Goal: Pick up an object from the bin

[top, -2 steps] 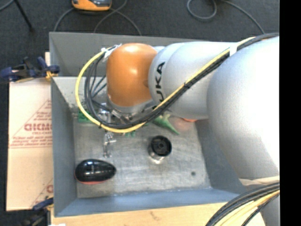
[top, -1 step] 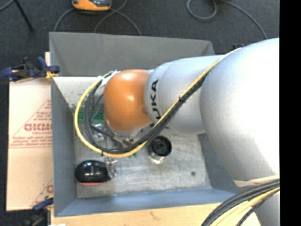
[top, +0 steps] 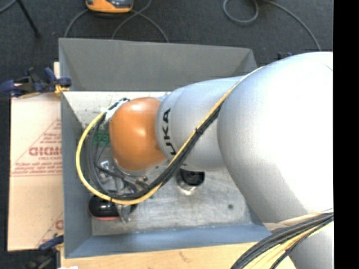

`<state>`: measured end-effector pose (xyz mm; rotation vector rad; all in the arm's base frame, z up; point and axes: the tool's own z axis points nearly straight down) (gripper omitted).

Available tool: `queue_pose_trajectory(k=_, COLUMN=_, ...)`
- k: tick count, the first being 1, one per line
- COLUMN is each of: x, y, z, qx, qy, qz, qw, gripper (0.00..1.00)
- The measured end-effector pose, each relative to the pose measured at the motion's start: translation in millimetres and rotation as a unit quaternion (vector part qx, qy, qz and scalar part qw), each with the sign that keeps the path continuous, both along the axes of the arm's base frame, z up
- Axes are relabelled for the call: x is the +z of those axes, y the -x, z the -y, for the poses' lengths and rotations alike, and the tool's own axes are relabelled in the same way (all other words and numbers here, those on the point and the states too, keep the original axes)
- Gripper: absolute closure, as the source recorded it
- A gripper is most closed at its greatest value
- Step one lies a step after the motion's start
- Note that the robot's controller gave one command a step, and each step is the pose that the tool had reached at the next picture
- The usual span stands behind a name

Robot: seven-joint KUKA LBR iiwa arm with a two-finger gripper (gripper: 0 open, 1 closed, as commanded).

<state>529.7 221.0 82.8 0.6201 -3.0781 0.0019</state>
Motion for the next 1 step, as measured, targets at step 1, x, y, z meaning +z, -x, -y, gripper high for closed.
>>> queue_pose_trajectory(k=1, x=-3.5, y=20.2, z=2.5, qx=0.020, qy=-0.001, qz=0.0017, qw=0.9998, gripper=0.00)
